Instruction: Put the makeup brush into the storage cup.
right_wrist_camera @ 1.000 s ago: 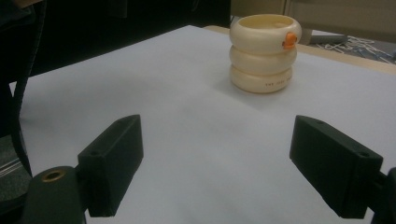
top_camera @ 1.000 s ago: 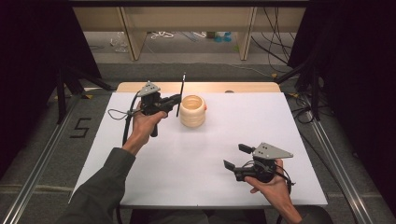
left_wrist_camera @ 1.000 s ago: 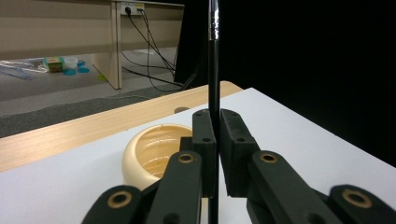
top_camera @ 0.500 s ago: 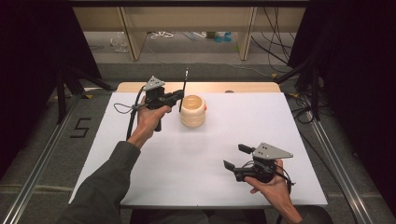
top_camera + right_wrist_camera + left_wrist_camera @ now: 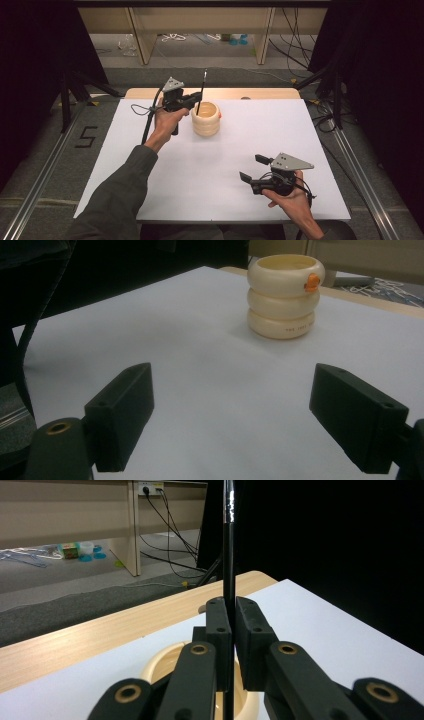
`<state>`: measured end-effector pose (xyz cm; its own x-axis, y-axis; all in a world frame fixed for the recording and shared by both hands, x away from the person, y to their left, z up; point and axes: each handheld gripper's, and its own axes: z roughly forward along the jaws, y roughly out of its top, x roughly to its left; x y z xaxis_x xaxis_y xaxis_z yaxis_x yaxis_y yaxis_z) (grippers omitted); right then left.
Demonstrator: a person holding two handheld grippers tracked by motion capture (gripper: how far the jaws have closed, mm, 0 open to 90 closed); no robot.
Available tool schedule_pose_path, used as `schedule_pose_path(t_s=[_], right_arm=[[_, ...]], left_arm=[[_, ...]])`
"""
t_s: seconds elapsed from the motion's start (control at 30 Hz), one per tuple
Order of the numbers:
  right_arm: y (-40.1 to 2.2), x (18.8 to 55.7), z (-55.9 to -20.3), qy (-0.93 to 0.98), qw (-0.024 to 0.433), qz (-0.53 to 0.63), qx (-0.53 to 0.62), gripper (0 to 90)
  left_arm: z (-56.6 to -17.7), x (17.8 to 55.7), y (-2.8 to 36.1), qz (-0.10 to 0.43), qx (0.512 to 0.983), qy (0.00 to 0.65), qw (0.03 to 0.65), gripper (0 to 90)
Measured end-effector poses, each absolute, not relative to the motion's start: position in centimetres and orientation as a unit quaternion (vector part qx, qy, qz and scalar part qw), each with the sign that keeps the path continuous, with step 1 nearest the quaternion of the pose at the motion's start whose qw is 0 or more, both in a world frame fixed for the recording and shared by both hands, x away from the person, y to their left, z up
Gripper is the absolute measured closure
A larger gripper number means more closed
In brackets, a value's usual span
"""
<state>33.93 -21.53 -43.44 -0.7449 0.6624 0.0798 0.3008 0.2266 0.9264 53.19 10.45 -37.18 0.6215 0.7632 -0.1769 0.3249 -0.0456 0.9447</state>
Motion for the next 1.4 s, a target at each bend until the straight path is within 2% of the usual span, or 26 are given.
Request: schedule_pose_path(t_s=[0.43, 1.4], right_arm=[[-21.8, 33.9, -43.4, 0.768, 0.169, 0.531, 0.315, 19.1], [-21.9, 33.9, -43.3, 0.769, 0.173, 0.53, 0.313, 19.2]], left_arm=[[-37.6, 55.0, 10.3, 0.201, 0.687, 0.411, 0.564, 84.8], [-39.3, 55.9, 8.5, 0.202, 0.687, 0.418, 0.559, 84.7]])
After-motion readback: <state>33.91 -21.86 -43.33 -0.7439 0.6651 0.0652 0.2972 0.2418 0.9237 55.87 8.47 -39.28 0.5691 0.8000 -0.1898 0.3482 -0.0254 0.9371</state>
